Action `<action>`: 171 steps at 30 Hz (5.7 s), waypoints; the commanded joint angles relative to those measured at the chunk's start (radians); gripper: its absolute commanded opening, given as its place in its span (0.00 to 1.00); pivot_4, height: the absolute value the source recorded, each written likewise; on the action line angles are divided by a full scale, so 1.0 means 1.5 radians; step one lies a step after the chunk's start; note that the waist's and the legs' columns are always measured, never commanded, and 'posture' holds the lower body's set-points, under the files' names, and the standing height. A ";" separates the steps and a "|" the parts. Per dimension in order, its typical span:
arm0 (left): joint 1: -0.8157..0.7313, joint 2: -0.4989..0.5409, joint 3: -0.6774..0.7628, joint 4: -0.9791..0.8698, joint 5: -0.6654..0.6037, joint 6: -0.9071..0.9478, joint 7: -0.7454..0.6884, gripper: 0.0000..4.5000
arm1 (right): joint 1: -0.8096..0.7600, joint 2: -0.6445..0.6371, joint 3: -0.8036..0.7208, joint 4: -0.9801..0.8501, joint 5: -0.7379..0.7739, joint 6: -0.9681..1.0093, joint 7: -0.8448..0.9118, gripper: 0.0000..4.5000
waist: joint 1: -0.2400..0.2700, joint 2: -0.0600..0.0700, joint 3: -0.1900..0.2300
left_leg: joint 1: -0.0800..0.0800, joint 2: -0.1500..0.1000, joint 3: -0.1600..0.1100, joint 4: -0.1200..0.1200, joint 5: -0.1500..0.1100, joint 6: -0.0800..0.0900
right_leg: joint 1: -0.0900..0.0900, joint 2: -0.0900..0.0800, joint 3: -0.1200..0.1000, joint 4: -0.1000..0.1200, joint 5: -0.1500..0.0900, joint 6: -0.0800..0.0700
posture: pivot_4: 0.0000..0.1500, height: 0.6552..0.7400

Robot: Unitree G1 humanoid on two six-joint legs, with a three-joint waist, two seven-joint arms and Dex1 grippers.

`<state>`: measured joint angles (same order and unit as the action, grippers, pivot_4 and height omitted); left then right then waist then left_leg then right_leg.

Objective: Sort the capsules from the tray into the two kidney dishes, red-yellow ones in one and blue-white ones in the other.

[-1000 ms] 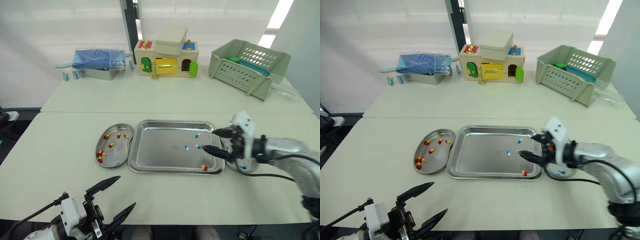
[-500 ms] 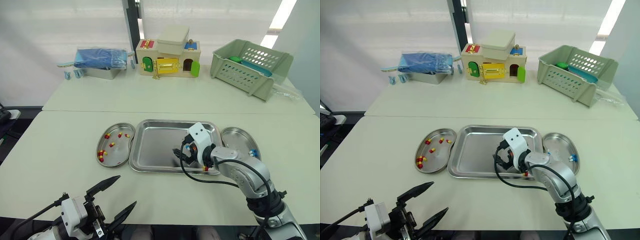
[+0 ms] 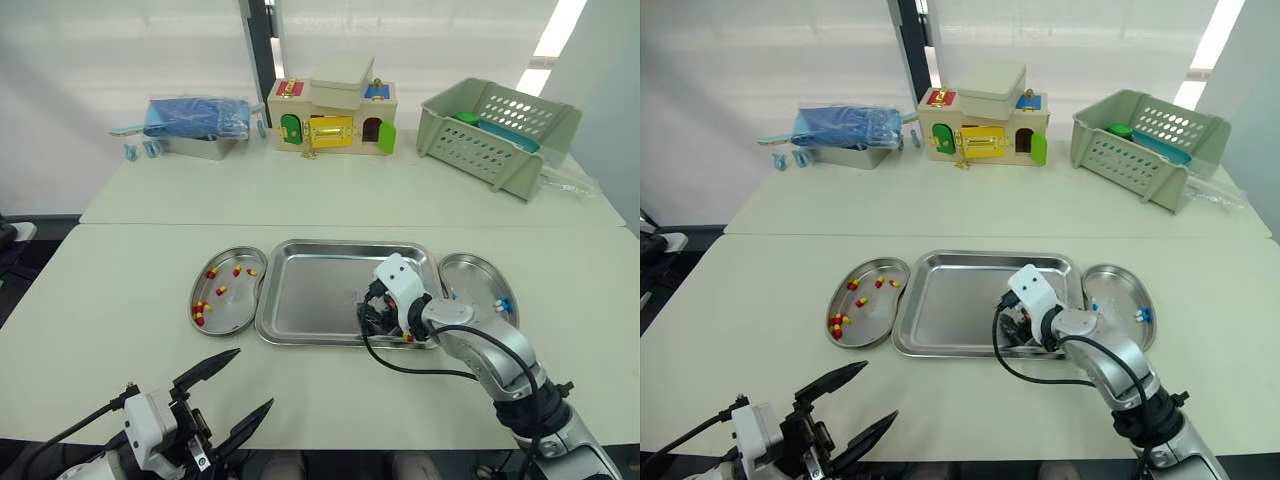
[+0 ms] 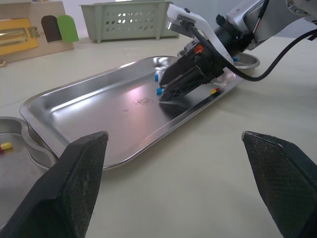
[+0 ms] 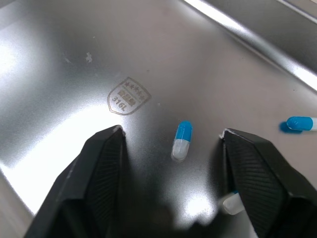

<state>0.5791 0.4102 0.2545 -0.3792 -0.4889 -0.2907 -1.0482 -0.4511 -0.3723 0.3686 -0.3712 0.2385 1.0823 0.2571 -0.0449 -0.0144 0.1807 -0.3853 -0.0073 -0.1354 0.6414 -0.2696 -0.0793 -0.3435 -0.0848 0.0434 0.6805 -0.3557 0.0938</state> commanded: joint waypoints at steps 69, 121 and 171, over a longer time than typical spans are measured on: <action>-0.036 0.060 -0.049 0.008 -0.035 -0.015 -0.022 1.00 | 0.280 -0.292 -0.625 0.261 0.135 -0.438 0.362 0.99 | 0.006 0.000 0.000 | 0.002 0.000 0.001 -0.001 0.000 0.000 | 0.004 0.000 0.000 -0.002 0.000 0.000 | 1.00 1.00; -0.003 0.060 -0.051 0.016 -0.030 -0.045 -0.011 1.00 | 0.065 -0.216 -0.184 -0.114 0.177 -0.040 0.138 0.99 | 0.009 0.000 0.001 | 0.001 0.000 0.000 -0.001 0.000 0.000 | 0.003 0.000 0.000 -0.003 0.000 0.000 | 1.00 1.00; 0.005 0.055 -0.070 -0.010 -0.018 -0.033 0.017 1.00 | -0.013 -0.187 -0.030 0.082 -0.024 -0.158 0.297 0.27 | 0.008 0.000 0.001 | 0.000 0.000 0.000 -0.001 0.000 0.000 | 0.001 0.000 0.000 -0.002 0.000 0.000 | 1.00 1.00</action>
<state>0.5818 0.4872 0.1518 -0.3559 -0.5098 -0.3355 -1.0309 -0.4825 -0.6542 0.3332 -0.2333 0.2092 0.8454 0.6928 -0.0335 -0.0143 0.1819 -0.3848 -0.0074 -0.1348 0.6400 -0.2697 -0.0792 -0.3421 -0.0853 0.0432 0.6782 -0.3558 0.0938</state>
